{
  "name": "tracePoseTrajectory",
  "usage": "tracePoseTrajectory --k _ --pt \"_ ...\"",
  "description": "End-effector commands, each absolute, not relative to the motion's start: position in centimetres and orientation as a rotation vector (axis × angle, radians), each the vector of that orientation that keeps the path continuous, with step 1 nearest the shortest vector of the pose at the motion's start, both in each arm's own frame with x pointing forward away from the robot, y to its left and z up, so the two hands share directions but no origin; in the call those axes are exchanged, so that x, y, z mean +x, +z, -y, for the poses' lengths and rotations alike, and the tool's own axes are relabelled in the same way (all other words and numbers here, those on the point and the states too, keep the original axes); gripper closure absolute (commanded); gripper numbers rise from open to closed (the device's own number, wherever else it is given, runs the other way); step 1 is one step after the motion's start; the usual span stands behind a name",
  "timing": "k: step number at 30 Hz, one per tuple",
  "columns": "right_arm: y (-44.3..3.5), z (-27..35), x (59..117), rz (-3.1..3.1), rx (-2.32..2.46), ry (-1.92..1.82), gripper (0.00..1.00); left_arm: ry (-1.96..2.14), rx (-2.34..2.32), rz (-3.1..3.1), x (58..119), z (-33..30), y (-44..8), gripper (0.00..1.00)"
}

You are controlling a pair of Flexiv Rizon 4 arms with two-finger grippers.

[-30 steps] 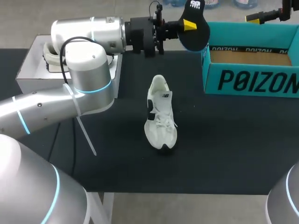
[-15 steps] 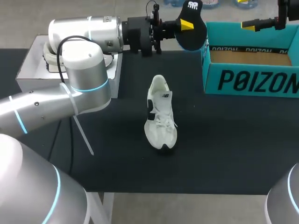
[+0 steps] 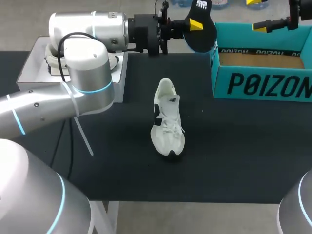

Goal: Take the shoe out of the shoebox, open the shoe tongue, remove and reinsert the insole, then place the shoe into the shoebox

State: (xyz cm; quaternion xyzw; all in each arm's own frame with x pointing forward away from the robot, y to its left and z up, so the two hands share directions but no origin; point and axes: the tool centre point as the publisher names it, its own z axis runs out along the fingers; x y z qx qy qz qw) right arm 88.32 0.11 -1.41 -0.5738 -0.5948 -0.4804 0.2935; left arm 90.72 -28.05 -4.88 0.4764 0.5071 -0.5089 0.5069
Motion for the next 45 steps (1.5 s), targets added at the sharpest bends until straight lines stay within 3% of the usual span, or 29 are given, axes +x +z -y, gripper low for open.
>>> tracePoseTrajectory --k 1,3,17,28,45 --pt "-1.4 -0.4 88.7 1.587 -1.522 -1.272 0.0 -1.576 0.797 -1.467 91.3 27.9 -4.2 1.0" --pt "-1.5 -0.5 88.6 1.586 -1.518 -1.272 0.0 -1.882 0.673 -1.45 91.6 27.6 -3.1 1.0" --pt "-2.2 -0.6 88.4 1.589 -1.523 -1.258 0.0 -1.882 0.673 -1.45 91.6 27.6 -3.1 1.0" --pt "-2.5 -1.0 88.4 1.595 -1.514 -1.241 0.0 -2.413 -0.319 -2.098 91.2 27.0 -1.0 1.0" --pt "-2.6 -1.3 88.5 1.589 -1.522 -1.249 0.0 -2.423 -0.365 -2.102 91.3 26.6 -1.2 1.0"
